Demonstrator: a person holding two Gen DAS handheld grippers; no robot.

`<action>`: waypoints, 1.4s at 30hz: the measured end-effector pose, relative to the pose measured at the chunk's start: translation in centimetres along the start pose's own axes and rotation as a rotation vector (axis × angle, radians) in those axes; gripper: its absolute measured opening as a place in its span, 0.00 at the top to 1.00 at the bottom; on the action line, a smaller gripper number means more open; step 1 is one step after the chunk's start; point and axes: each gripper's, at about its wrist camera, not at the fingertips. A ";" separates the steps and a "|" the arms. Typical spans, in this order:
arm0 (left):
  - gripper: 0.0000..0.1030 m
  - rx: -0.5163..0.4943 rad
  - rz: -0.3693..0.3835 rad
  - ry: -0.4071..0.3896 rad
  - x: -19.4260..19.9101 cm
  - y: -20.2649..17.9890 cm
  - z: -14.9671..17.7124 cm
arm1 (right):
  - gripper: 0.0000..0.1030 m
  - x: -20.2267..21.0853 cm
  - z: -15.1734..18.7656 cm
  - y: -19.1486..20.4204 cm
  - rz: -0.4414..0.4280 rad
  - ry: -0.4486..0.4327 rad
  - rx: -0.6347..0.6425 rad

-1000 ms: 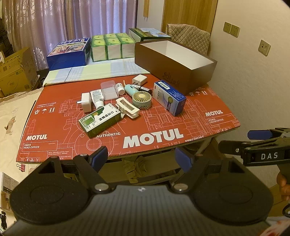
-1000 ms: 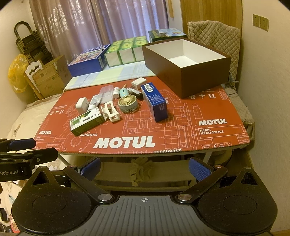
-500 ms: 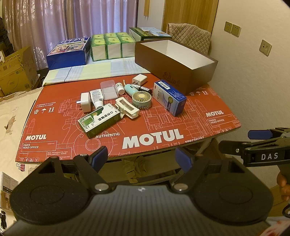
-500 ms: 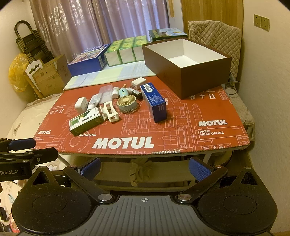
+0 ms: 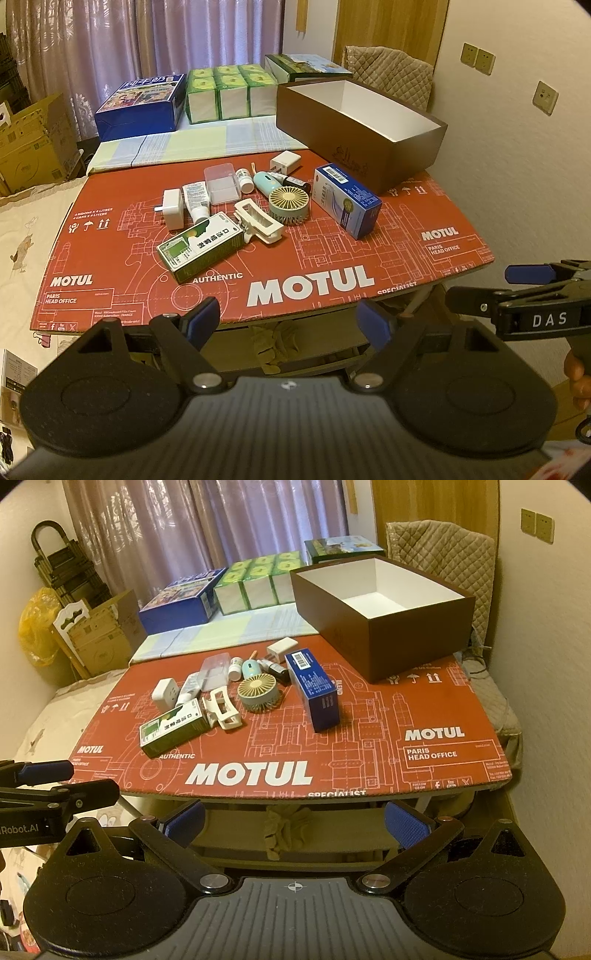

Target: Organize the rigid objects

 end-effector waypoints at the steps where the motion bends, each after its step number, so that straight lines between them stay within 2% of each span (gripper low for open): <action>1: 0.24 0.001 -0.001 0.001 0.0 0.0 0.0 | 0.02 -0.1 -0.1 -0.1 -0.001 0.001 0.000; 25: 0.24 0.025 -0.047 0.029 -1.7 -2.5 -2.3 | 0.02 -1.2 -2.2 -2.6 -0.053 0.032 0.038; 42: 0.24 0.121 -0.150 0.095 -2.9 -3.5 -1.9 | 0.02 -3.1 -3.5 -5.3 -0.141 0.095 0.108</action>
Point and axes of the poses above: each gripper's, at about its wrist camera, not at the fingertips, and x roughly against the way its jaws point, y to its left, z to its underside, and after that the axes turned 14 degrees about -z, right-handed
